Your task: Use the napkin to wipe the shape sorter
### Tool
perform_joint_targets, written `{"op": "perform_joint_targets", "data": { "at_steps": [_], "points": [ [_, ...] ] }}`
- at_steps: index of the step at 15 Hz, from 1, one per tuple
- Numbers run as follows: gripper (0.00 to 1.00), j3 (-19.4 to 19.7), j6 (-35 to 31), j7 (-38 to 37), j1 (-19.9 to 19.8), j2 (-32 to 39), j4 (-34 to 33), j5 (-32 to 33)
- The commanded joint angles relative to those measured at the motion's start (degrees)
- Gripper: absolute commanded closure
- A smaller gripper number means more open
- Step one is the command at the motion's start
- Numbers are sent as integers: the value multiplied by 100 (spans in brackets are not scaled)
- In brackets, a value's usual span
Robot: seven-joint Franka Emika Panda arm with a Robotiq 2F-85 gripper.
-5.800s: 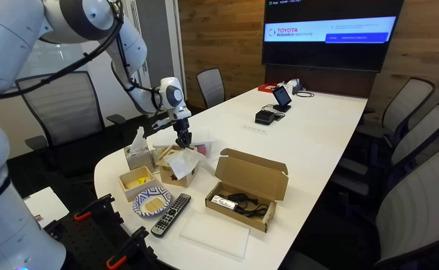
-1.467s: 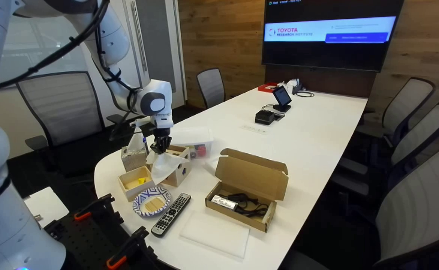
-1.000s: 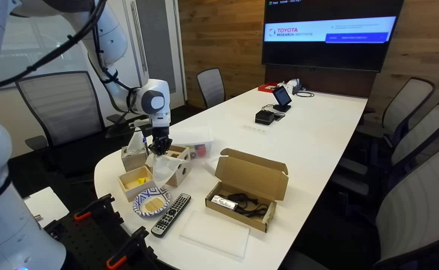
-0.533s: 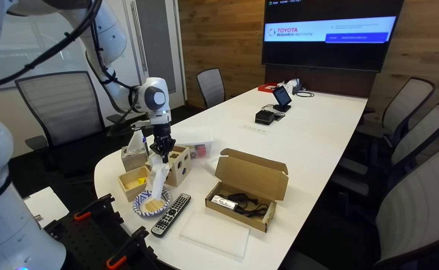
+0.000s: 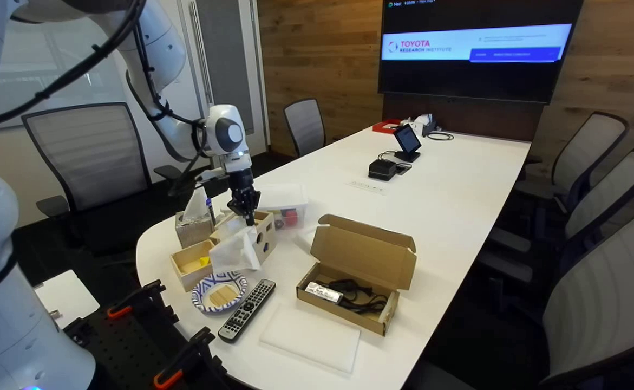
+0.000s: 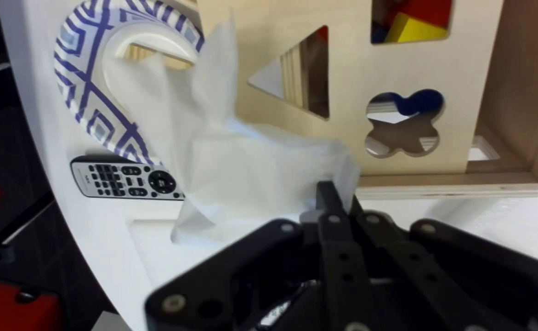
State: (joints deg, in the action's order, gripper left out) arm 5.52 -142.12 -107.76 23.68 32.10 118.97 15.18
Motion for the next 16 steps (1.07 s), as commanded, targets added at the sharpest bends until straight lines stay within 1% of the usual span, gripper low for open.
{"op": "perform_joint_targets", "data": {
  "at_steps": [1, 4, 7, 9, 12, 16],
  "points": [
    [100, -152, -738, 568, -213, -47, 11, 204],
    [100, -253, -1427, 1418, -330, -69, 29, 107],
    [100, -354, -1879, 2336, -375, -70, -41, 26],
    [100, -482, -2061, 2995, -410, -23, -182, -85],
    [100, -813, -2223, 4089, -524, 83, -429, -375],
    [100, -1525, -2129, 5736, -758, 317, -859, -1083]
  ]
}}
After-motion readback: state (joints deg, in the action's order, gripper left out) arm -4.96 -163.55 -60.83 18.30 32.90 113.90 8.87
